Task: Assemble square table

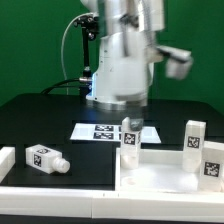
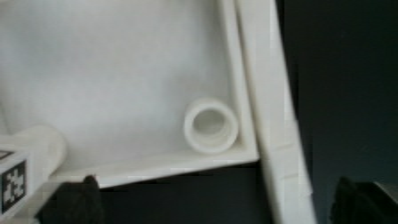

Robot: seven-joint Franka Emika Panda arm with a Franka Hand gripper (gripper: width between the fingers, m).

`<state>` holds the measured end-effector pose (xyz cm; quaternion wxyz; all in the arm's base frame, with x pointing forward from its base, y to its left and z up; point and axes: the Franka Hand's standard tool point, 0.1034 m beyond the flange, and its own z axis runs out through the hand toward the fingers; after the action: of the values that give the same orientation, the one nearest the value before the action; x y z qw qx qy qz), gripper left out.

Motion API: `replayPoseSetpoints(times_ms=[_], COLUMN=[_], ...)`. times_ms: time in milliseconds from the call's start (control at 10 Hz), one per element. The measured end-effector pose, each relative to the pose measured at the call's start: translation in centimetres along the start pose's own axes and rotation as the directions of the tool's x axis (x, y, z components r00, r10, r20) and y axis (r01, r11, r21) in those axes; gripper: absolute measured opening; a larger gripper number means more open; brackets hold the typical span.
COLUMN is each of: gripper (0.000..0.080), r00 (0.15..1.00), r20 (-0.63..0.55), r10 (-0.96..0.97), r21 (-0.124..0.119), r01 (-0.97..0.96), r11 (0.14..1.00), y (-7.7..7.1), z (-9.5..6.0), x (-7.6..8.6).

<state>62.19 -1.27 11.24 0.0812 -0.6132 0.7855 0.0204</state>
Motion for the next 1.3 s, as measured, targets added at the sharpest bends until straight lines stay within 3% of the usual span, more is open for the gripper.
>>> replayPoseSetpoints(times_ms=[100, 200, 400, 700, 900, 1000, 1100, 1300], gripper=[0.0649, 0.0649, 0.0649, 0.0649, 0.0649, 0.0649, 0.0649, 0.0649], r00=[0.991, 0.980, 0.950, 0.958, 0.955, 0.943, 0.940, 0.946], r20=[-0.009, -0.016, -0.009, -0.013, -0.042, -0.067, -0.087, -0.083], r10=[0.132, 0.199, 0.314, 0.288, 0.293, 0.325, 0.329, 0.314], r21=[0.003, 0.007, 0.005, 0.002, -0.015, -0.021, -0.023, -0.024], r01=[-0.132, -0.199, -0.313, -0.288, -0.294, -0.327, -0.333, -0.317], r11=[0.991, 0.980, 0.950, 0.958, 0.956, 0.945, 0.943, 0.948], y=[0.4, 0.4, 0.5, 0.6, 1.1, 1.2, 1.2, 1.1], z=[0.5, 0.6, 0.7, 1.0, 1.2, 2.1, 3.3, 3.2], x=[1.9, 2.6, 2.1, 2.8, 8.1, 10.5, 11.1, 10.6])
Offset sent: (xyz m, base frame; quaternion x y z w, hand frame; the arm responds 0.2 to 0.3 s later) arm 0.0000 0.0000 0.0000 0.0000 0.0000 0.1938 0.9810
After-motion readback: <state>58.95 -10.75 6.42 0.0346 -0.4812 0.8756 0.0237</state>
